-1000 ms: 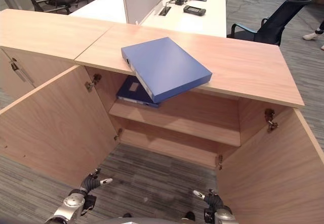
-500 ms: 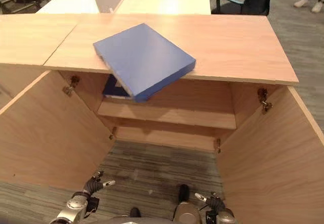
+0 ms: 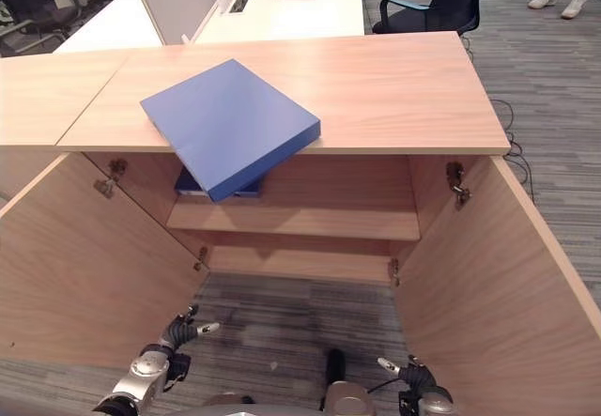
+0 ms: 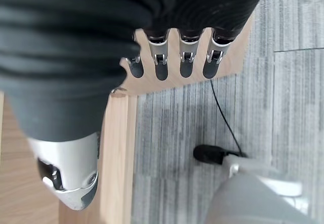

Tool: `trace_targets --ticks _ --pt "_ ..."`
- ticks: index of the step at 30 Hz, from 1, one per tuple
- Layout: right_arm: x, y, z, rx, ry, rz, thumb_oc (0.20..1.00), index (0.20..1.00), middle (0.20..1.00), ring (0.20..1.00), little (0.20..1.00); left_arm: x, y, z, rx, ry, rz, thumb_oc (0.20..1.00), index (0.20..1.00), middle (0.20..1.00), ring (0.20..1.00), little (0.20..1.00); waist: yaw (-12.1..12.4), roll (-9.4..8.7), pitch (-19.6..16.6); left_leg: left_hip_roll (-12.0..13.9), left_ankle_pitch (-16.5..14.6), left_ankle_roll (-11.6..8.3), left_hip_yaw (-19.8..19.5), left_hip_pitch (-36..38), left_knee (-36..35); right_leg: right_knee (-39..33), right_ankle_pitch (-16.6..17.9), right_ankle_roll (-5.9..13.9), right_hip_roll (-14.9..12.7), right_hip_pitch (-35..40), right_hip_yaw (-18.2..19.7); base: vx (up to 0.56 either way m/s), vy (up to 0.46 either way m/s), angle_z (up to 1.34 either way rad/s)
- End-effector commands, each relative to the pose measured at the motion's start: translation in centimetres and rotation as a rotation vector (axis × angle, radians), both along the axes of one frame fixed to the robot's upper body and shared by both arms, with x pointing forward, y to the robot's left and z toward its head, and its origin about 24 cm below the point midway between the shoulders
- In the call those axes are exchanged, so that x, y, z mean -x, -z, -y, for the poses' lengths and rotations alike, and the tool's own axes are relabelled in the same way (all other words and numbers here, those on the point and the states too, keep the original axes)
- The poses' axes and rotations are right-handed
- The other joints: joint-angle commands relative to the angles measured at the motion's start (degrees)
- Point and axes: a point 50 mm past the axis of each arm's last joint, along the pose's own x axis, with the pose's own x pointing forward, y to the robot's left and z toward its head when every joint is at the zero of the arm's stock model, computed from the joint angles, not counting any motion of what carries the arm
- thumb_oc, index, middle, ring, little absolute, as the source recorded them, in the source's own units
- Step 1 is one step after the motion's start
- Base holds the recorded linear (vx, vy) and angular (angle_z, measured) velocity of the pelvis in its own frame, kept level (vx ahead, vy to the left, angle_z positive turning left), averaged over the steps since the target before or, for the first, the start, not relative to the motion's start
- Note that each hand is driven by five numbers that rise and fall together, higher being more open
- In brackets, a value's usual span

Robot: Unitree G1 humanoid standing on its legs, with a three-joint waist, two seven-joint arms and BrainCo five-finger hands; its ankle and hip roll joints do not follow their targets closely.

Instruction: Put the empty folder in the office cabinet

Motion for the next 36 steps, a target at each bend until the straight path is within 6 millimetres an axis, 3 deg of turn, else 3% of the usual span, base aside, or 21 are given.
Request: trace_targets --ticks 1,3,6,10,17,29,34,36 --pt "-0.7 -0.6 1.2 0.044 0.015 0.027 1.0 1.0 1.0 1.0 1.0 -2.2 -1.2 0.5 0.003 0.025 0.088 1.0 1.0 1.0 1.0 1.0 0.2 -0.46 2.28 0.4 0.36 2.92 -0.82 1.88 -8.56 2.2 -8.88 3.36 -3.07 6.19 2.65 0.11 0.099 -0.29" --pt "-0.8 -0.8 1.5 0.055 0.018 0.027 1.0 1.0 1.0 1.0 1.0 -1.6 -0.8 0.7 0.005 0.026 0.066 1.0 1.0 1.0 1.0 1.0 1.06 0.12 1.76 -0.8 -1.29 3.39 -4.7 2.97 -18.75 1.37 -9.04 4.46 -3.26 6.72 3.47 0.15 0.121 -0.23" --pt "-1.0 -0.8 1.6 0.062 0.005 0.027 1.0 1.0 1.0 1.0 1.0 -1.2 -0.5 0.7 0.001 0.018 0.052 1.0 1.0 1.0 1.0 1.0 1.8 1.18 1.01 -1.19 -0.87 3.24 -9.21 4.89 -25.07 0.87 -9.27 4.91 -2.45 7.12 4.88 0.09 0.069 -0.32" --pt "-0.9 -0.5 0.7 0.046 -0.01 0.021 1.0 1.0 1.0 1.0 1.0 -0.7 -0.3 0.5 0.003 0.002 0.04 1.0 1.0 1.0 1.0 1.0 2.02 1.62 -1.05 -1.05 -0.14 3.41 -7.12 8.27 -30.24 0.45 -8.24 6.01 -2.63 6.13 5.41 0.06 0.063 -0.51" --pt "-0.6 0.2 -1.0 0.009 -0.055 -0.005 1.0 1.0 1.0 1.0 1.0 -0.5 -0.2 0.0 -0.018 0.007 0.033 1.0 1.0 1.0 1.0 1.0 2.31 0.59 -2.15 -2.25 -1.3 4.55 -4.84 10.09 -31.26 0.45 -7.38 7.28 -3.61 6.23 6.27 0.05 0.082 -0.08" --pt "-0.4 0.5 -1.5 0.001 -0.082 -0.031 1.0 1.0 1.0 1.0 1.0 -0.7 -0.6 -1.0 -0.04 0.008 0.041 1.0 1.0 1.0 1.0 1.0 3.46 -2.65 -2.61 -4.35 -3.57 6.59 -3.01 10.98 -31.26 0.61 -6.02 9.11 -6.31 6.5 6.18 0.04 0.095 -0.01" --pt "-0.6 0.6 -1.9 -0.013 -0.089 -0.024 1.0 1.0 1.0 1.0 1.0 -2.8 -2.6 -1.2 -0.074 0.043 0.16 1.0 1.0 1.0 1.0 1.0 4.07 -3.5 -2.4 -5.12 -4.01 7.42 -3.21 10.7 -31.26 1.45 -5.92 9.61 -7.05 5.97 6.41 0.01 0.064 -0.02" --pt "-0.6 0.6 -2.2 -0.018 -0.087 -0.018 1.0 1.0 1.0 1.0 1.0 -4.0 -4.2 -1.6 -0.124 0.052 0.254 1.0 1.0 1.0 1.0 1.0 4.55 -3.83 -2.36 -5.32 -4.14 7.61 -3.51 10.72 -31.26 1.5 -5.89 9.7 -7.3 6.05 6.29 0.01 0.018 -0.01"
